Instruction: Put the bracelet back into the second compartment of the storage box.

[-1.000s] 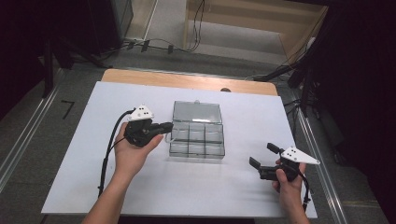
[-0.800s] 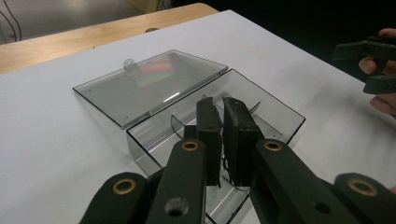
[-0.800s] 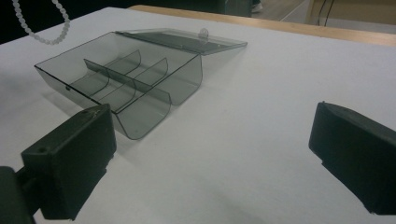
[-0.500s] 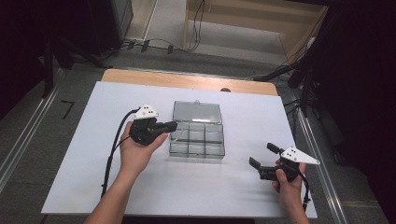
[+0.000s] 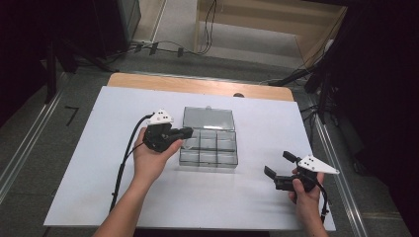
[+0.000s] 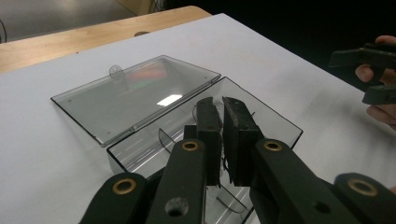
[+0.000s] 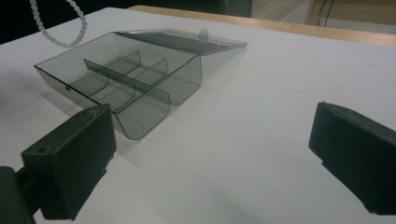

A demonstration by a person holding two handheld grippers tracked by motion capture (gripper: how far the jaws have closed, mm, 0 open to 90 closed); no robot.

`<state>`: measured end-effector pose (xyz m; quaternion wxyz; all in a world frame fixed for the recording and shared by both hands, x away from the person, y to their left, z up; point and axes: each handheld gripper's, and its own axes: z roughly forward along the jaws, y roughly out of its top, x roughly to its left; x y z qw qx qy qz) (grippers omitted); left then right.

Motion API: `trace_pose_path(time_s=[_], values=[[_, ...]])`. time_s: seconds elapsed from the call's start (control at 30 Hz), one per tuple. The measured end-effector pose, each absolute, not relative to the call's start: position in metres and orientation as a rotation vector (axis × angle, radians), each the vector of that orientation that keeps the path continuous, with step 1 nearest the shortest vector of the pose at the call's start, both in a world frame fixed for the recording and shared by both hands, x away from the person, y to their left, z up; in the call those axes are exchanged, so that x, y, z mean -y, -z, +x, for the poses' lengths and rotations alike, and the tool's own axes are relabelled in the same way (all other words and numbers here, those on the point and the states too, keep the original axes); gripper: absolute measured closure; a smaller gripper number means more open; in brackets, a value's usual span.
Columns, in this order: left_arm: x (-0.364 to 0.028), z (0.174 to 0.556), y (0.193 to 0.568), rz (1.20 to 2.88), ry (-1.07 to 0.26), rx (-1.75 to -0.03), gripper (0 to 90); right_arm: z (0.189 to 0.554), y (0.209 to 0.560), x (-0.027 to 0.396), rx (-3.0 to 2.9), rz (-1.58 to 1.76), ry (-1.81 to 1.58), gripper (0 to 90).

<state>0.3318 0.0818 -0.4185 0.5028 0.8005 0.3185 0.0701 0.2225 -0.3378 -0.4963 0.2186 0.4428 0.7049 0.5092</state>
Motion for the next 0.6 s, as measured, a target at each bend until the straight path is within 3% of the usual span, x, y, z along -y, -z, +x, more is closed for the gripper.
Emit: trace_pose_path(time_s=[0.6], values=[[-0.065, 0.342, 0.427, 1.924, -0.149, -0.774, 85.3, 0.222, 0.496, 0.338, -1.950, 1.228, -1.412, 0.0]])
